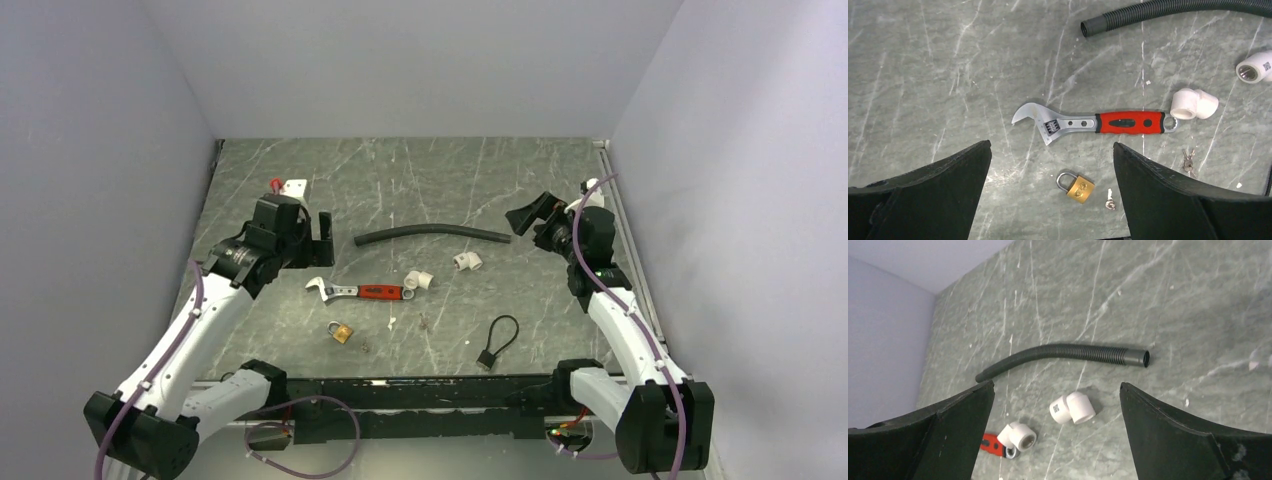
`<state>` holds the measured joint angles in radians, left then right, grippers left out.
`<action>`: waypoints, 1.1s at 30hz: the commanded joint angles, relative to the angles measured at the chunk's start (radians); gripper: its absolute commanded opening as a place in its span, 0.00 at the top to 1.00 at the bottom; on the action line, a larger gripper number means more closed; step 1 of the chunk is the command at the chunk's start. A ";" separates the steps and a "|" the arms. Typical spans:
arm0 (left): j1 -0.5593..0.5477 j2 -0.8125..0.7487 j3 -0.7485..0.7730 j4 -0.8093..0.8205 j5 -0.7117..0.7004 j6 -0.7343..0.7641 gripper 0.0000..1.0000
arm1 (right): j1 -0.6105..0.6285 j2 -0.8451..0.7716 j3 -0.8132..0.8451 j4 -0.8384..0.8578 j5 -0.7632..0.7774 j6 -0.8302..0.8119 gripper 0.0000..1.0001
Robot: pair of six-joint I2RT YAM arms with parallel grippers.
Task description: Unlock with the key
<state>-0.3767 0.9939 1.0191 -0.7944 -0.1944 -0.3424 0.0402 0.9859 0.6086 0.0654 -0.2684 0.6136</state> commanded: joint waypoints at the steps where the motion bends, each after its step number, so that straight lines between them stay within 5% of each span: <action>1: 0.005 0.006 -0.006 0.009 0.112 0.006 0.02 | 0.002 0.000 0.068 -0.152 0.002 0.050 0.00; 14: 0.006 -0.007 -0.011 0.027 0.185 0.016 0.07 | 0.061 -0.055 0.225 -0.805 0.229 0.234 0.00; 20: 0.005 -0.012 -0.009 0.023 0.197 0.016 0.07 | 0.255 -0.186 0.103 -0.920 0.361 0.455 0.00; 27: 0.005 -0.020 -0.011 0.033 0.198 0.023 0.07 | 0.401 -0.108 -0.008 -0.930 0.353 0.559 0.01; 33: 0.005 -0.037 -0.021 0.040 0.197 0.025 0.08 | 0.507 -0.053 -0.042 -0.798 0.367 0.585 0.21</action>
<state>-0.3737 0.9897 1.0023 -0.7856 -0.0151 -0.3340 0.4973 0.9245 0.5594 -0.8276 0.0643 1.1397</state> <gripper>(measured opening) 0.926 0.855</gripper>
